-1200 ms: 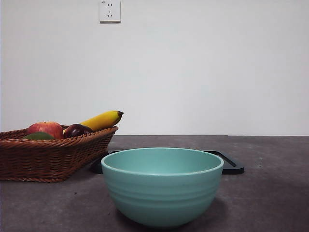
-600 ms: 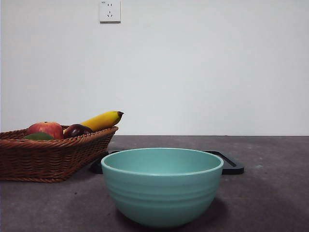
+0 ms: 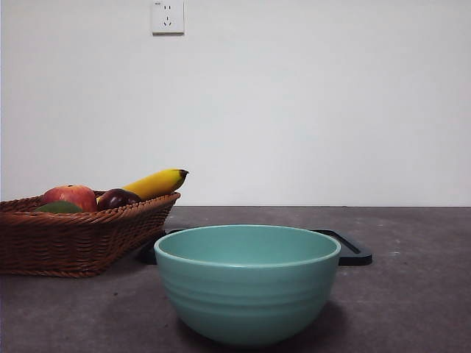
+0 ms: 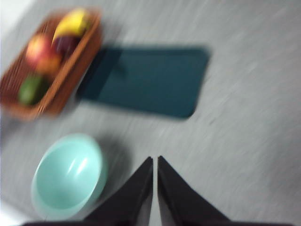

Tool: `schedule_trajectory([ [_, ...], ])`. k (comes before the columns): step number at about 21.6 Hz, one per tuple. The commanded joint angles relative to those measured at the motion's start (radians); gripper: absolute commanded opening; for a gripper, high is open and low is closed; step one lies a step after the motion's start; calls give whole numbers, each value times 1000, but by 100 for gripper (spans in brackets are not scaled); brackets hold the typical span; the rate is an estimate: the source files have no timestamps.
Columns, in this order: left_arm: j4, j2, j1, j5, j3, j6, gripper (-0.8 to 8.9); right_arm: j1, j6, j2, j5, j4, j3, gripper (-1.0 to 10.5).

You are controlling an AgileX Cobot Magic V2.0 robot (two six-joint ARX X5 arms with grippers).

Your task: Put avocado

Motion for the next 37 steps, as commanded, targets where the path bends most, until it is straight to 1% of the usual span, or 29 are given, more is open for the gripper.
schedule_trajectory([
  [1,-106,69,-29,32,87,118,9,77,-78,58,-6,-63,83,6],
  [3,-192,112,-66,51,140,158,9,154,-98,101,-6,-111,125,6],
  [5,-236,122,-100,51,171,177,9,229,-109,128,-6,-134,138,6],
  [7,-263,121,-123,50,181,182,9,282,-113,141,-2,-146,138,6],
  [9,-275,121,-131,50,182,182,9,316,-123,147,-1,-149,138,7],
  [11,-271,121,-132,50,182,181,9,328,-127,147,1,-141,138,7],
  [12,-270,121,-132,50,182,181,27,328,-126,147,2,-141,138,8],
  [13,-270,121,-132,50,182,179,76,328,-126,147,2,-141,138,25],
  [14,-270,121,-132,50,182,176,158,328,-123,147,2,-141,138,100],
  [16,-270,121,-132,50,182,176,270,328,-122,147,2,-141,138,248],
  [17,-270,121,-132,50,182,174,333,328,-122,147,2,-141,138,300],
  [19,-268,121,-132,49,182,171,405,328,-122,147,2,-141,138,401],
  [21,-264,122,-132,49,182,169,444,328,-122,147,2,-141,138,420],
  [24,-248,127,-132,41,182,161,443,328,-122,147,2,-140,138,420],
  [26,-227,141,-132,23,182,143,441,328,-121,147,2,-139,138,420],
  [28,-197,165,-132,-2,183,143,441,328,-119,147,2,-137,138,420],
  [37,-43,365,-157,-139,192,138,434,328,-111,147,2,-132,138,420],
])
